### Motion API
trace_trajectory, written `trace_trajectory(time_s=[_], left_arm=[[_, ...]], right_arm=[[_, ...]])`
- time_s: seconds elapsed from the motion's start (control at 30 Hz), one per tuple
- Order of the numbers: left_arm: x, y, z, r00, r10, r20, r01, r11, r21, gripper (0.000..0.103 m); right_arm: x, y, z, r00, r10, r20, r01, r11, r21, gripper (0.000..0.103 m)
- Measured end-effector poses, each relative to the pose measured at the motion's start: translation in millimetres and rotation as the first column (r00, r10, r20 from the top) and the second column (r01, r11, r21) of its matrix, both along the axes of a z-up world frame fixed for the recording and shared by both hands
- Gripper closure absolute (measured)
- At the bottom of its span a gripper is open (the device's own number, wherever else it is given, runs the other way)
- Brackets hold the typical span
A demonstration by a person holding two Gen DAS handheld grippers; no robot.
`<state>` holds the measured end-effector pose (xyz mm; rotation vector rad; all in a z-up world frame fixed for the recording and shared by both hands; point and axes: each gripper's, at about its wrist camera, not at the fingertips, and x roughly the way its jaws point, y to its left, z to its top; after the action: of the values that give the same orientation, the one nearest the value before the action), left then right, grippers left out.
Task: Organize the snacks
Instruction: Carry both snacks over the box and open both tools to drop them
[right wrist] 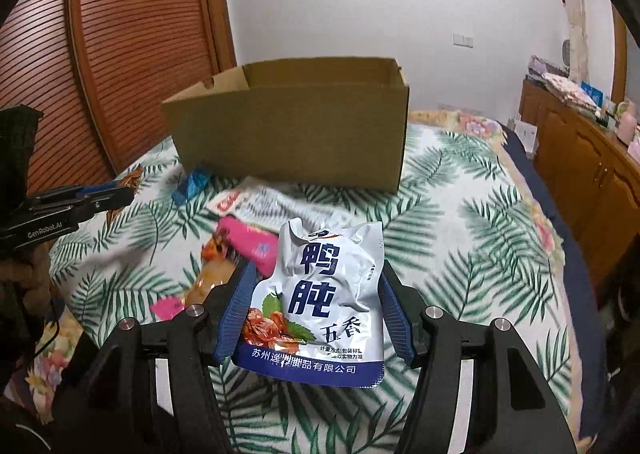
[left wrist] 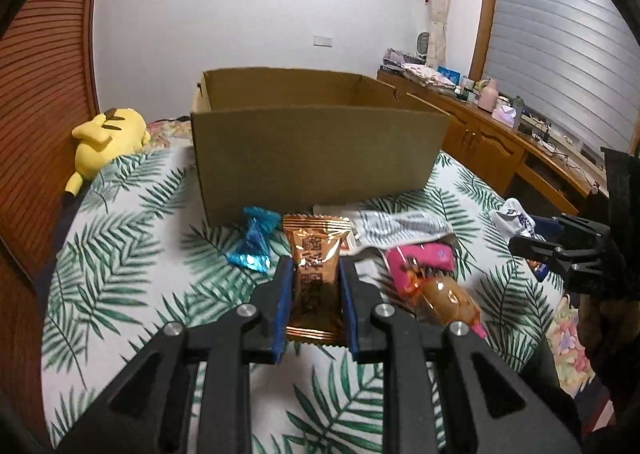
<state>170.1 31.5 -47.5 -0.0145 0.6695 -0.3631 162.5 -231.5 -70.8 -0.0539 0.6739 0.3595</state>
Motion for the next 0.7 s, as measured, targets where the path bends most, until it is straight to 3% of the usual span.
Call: trace_trajectory(time_s=[0.43,0.7], left_arm=[[55,9,53,0.995,0.010,0.104,-0.009,1.000,-0.007,0.082],[91,6,74,0.991,-0.001,0.134,0.004,1.000,-0.019,0.082]], right_arm=[[65,16,62,0.990,0.056,0.130,-0.055,0.998,-0.010,0.041],[105,38,76,0.982,0.093,0.161,-0.095,0.995,0.004,0.041]])
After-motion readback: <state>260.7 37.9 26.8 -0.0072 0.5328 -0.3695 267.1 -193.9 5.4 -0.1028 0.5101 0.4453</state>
